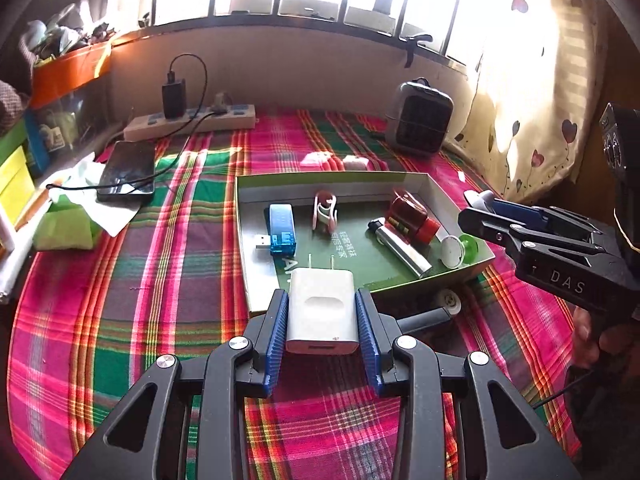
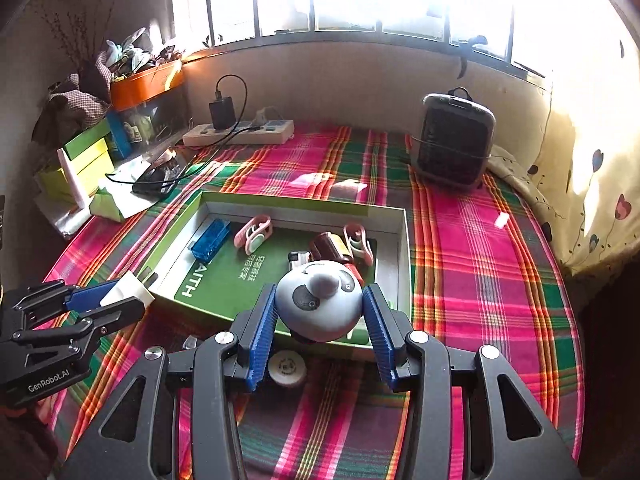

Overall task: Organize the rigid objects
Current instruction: 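Lower right gripper into the box and open it releasing the panda ball while left gripper holds the charger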

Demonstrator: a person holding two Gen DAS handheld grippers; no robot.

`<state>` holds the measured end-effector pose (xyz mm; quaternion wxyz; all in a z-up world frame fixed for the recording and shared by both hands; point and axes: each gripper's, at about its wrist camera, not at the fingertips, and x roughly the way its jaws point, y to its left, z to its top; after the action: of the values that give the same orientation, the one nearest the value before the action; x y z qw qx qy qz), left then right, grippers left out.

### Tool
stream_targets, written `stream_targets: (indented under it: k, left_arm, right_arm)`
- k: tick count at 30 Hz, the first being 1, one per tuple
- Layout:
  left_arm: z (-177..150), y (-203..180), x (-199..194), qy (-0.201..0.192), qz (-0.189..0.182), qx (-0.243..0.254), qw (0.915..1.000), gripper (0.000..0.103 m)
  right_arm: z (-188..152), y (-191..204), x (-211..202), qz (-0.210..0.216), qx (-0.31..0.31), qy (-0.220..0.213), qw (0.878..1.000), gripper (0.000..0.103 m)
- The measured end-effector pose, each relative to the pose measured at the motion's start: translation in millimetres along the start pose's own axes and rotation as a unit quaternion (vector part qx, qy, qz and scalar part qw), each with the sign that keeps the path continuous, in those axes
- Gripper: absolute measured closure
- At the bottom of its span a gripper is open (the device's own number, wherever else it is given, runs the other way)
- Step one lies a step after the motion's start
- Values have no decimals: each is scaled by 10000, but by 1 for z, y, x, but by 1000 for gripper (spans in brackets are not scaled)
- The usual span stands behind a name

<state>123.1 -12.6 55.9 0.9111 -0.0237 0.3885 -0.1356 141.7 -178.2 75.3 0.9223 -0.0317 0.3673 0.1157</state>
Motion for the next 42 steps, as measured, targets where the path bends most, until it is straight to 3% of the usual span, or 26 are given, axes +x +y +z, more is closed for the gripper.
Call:
stream_targets:
  k: [16, 18, 23, 27, 42]
  left_arm:
    - [24, 6, 47, 224, -86, -33, 9997, 71]
    - [26, 8, 50, 229, -89, -44, 9997, 76]
    - [27, 10, 57, 262, -96, -23, 9996, 77]
    - [26, 12, 60, 315, -95, -42, 9995, 77]
    - [23, 11, 60, 317, -135, -66, 9994, 77]
  right_arm:
    - [43, 13, 79, -19, -485, 483, 9977, 58]
    - [45, 15, 88, -32, -539, 545, 9971, 58]
    - [49, 17, 105, -20, -581, 660, 9961, 58]
    - [49, 20, 112, 25, -616, 706, 9956, 65]
    - [48, 25, 121, -6, -659, 768, 9949, 65]
